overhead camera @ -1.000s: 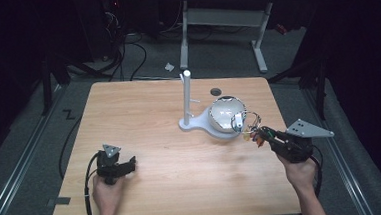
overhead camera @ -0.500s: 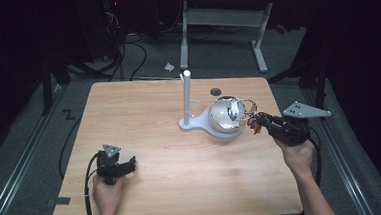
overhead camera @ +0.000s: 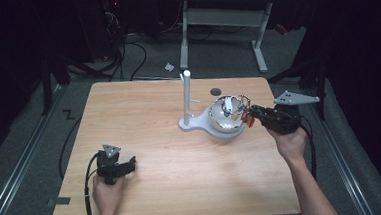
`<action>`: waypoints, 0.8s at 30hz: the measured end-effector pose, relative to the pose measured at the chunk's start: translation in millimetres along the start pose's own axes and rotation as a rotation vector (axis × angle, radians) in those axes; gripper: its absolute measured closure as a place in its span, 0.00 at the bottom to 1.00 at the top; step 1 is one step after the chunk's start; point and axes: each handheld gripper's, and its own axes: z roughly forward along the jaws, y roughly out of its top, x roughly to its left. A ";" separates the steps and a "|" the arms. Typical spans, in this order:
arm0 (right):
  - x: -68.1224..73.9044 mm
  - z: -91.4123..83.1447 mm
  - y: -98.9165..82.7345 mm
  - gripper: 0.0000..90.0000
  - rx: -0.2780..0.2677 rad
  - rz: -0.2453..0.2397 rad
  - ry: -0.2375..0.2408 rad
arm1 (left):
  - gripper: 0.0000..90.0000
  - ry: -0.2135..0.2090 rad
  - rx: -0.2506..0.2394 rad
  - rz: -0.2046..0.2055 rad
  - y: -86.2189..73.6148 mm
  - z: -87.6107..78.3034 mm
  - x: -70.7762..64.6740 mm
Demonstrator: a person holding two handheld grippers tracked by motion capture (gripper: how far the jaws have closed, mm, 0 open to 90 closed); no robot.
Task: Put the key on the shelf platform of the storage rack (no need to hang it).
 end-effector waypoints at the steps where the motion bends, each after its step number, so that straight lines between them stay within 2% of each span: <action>1: 0.1 1.9 0.5 0.88 0.005 0.000 0.001 | 0.24 0.000 0.000 0.000 0.0 0.0 0.0; 4: -0.8 6.7 1.7 0.88 0.013 -0.005 0.002 | 0.24 0.000 0.000 0.000 0.0 0.0 0.0; 14: -8.4 25.5 -0.6 0.88 0.045 0.032 0.000 | 0.24 0.000 0.000 0.000 0.0 0.0 0.0; 24: -13.6 43.2 -4.2 0.88 0.080 0.049 -0.003 | 0.24 0.000 0.000 -0.001 0.0 0.0 0.0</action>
